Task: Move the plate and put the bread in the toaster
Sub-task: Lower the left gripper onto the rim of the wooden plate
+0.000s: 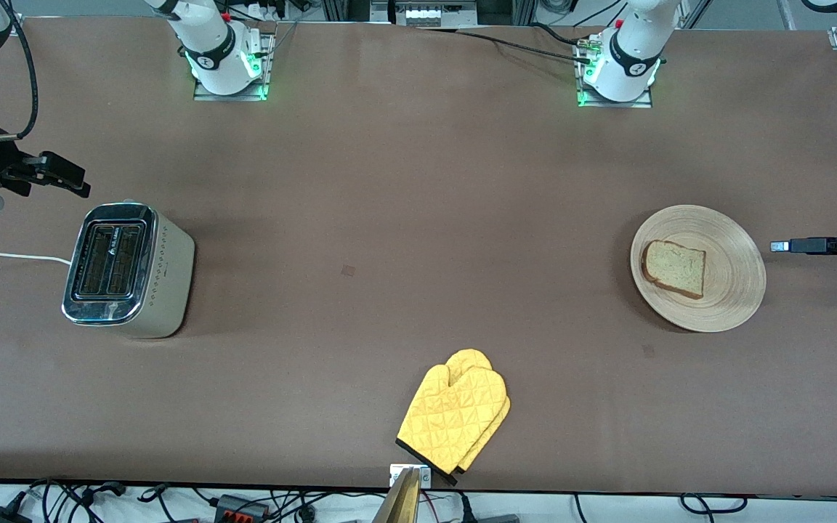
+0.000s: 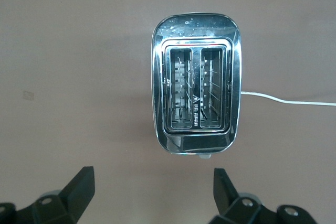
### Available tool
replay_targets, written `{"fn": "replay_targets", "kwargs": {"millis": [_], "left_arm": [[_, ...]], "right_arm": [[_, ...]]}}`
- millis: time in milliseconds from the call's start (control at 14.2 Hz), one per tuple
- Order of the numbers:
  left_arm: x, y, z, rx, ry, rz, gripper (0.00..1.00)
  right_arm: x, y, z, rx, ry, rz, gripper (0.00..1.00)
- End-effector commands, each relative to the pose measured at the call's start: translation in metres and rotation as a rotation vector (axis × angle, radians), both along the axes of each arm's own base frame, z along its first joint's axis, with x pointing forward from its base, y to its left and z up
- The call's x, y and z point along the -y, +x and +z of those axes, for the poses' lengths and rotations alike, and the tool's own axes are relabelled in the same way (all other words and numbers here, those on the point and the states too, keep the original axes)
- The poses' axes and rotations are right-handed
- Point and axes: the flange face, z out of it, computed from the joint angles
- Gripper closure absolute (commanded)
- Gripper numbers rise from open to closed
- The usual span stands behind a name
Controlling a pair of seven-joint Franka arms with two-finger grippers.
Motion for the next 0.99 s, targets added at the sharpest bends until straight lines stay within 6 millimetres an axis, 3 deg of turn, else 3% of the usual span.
{"fn": "replay_targets", "kwargs": {"millis": [0,353,564,706,776,917], "left_arm": [[0.009,-0.013,-0.012,0.015,-0.008,-0.006,0.00],[0.022,-0.026,-0.050,0.000,-0.024,-0.007,0.00],[0.025,-0.025,-0.057,0.002,-0.041,-0.004,0.00],[0.028,-0.024,-0.063,0.005,-0.069,0.017,0.10],[0.028,-0.025,-0.064,0.007,-0.072,0.021,0.20],[0.023,-0.029,-0.077,0.016,-0.108,0.064,0.26]], "right_arm": [[-0.004,0.004,0.004,0.010,-0.009,0.019,0.00],[-0.002,0.004,0.004,0.006,-0.004,0.014,0.00],[-0.002,0.004,0.004,0.006,-0.004,0.014,0.00],[-0.003,0.004,0.002,0.000,-0.004,0.017,0.00],[-0.003,0.005,0.001,-0.002,-0.004,0.017,0.00],[-0.003,0.006,0.001,0.003,-0.004,0.017,0.00]]}}
